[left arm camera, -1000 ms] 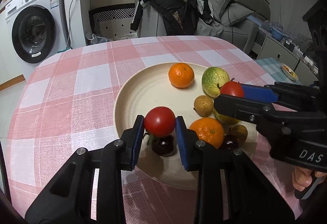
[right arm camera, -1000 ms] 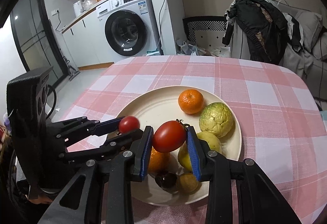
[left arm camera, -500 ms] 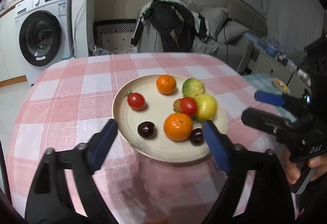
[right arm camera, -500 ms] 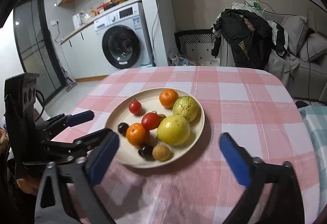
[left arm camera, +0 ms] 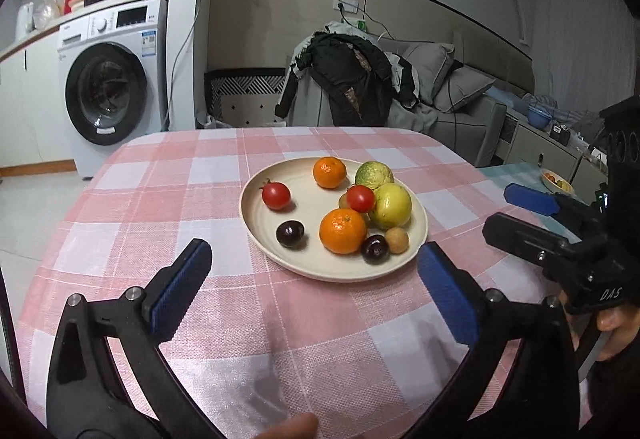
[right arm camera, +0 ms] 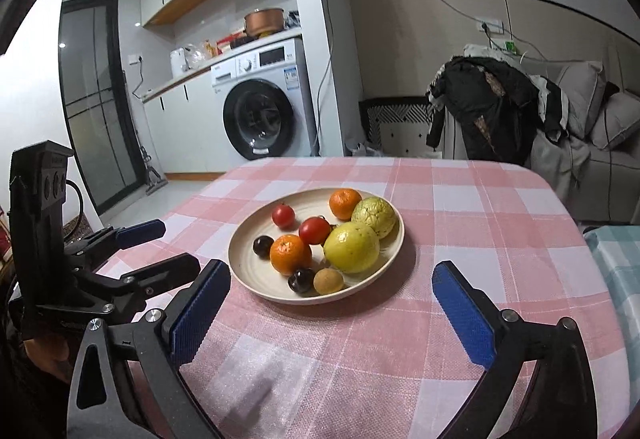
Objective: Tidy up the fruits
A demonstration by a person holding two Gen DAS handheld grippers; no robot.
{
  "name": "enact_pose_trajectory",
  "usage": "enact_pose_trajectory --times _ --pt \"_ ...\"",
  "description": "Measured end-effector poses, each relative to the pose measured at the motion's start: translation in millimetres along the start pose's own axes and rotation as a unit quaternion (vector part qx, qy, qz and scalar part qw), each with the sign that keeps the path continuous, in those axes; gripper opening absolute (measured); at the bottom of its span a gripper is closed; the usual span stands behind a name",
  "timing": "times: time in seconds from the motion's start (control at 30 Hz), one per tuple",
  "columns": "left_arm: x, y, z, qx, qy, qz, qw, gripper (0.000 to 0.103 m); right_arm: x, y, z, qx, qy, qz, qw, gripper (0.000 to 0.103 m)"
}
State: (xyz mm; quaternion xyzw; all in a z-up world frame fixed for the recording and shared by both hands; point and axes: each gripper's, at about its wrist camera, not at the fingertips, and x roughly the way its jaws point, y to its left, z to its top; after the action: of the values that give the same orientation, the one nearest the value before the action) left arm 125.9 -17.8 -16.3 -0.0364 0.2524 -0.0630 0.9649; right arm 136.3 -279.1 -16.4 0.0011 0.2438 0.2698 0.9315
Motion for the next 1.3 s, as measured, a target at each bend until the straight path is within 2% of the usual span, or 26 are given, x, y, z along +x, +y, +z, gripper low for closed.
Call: enact_pose_trajectory --times 0.27,0.6,1.3 --pt "0.7 1.6 0.9 0.003 -0.005 0.009 0.9999 0.103 -2.7 5.8 -3.5 -0.020 -0.020 0.004 1.000 0.103" --pt "0.0 2.5 0.7 0.001 -0.010 0.000 0.9999 0.103 -11.7 8.0 -5.1 -0.025 -0.043 0.000 0.999 0.103" --pt "-0.5 1.7 -0.4 -0.002 -0.007 -0.001 1.0000 0.103 -11.0 6.9 -5.9 -0.021 -0.037 0.001 0.999 0.103"
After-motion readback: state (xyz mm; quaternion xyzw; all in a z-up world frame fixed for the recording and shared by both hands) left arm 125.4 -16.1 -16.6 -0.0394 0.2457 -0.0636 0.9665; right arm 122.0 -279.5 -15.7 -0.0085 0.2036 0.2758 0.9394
